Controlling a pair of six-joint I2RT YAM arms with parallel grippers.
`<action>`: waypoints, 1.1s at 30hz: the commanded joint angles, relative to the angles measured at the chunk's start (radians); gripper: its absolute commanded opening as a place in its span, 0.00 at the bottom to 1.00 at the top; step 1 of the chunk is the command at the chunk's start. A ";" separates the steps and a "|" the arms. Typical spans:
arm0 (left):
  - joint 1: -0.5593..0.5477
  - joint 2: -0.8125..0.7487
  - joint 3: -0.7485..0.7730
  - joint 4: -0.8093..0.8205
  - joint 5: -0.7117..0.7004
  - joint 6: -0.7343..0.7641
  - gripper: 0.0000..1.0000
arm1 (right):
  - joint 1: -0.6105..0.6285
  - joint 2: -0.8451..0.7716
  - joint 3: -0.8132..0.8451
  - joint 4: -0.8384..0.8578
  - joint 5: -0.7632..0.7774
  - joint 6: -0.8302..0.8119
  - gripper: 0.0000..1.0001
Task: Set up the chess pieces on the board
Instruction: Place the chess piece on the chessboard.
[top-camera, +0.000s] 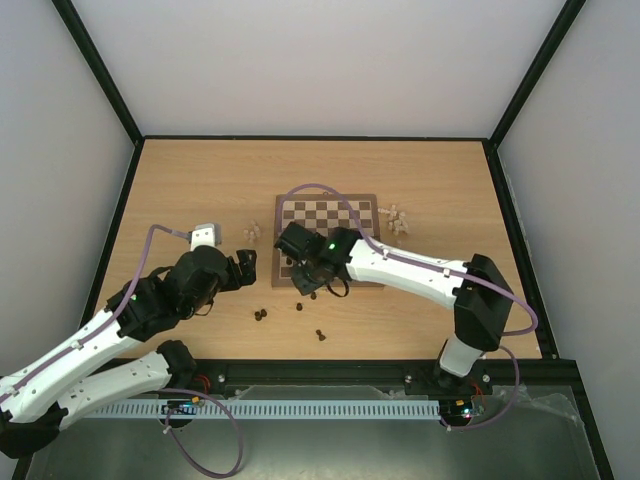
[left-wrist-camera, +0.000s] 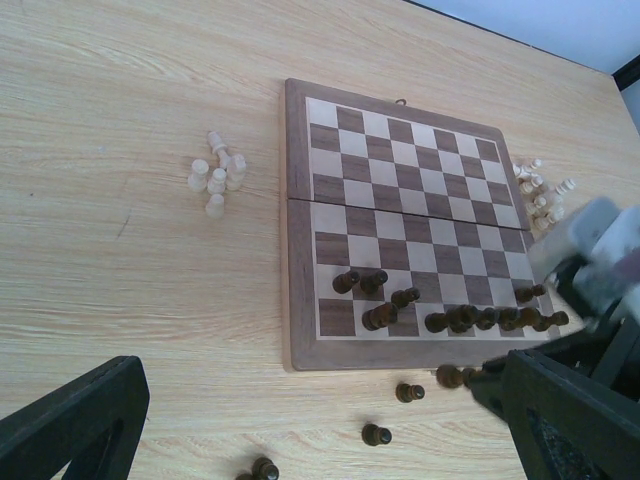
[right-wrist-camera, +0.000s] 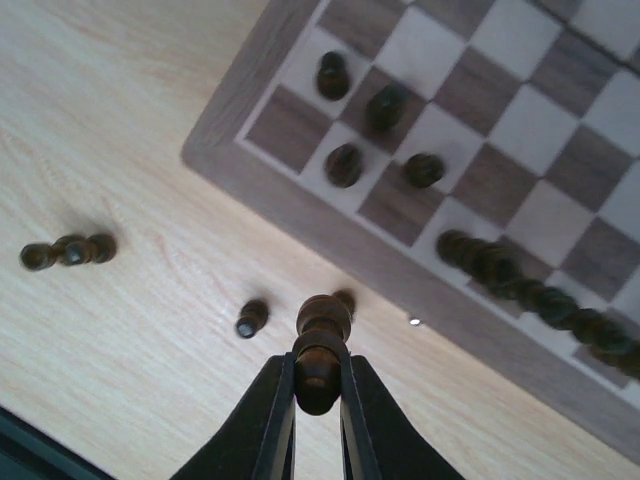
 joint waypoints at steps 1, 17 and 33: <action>0.004 -0.005 -0.010 0.002 -0.016 -0.003 0.99 | -0.064 0.016 0.053 -0.102 0.027 -0.053 0.11; 0.005 0.013 -0.010 0.011 -0.024 0.007 0.99 | -0.119 0.183 0.127 -0.081 -0.017 -0.107 0.11; 0.013 0.019 -0.007 0.006 -0.034 0.012 0.99 | -0.168 0.255 0.162 -0.024 -0.035 -0.128 0.11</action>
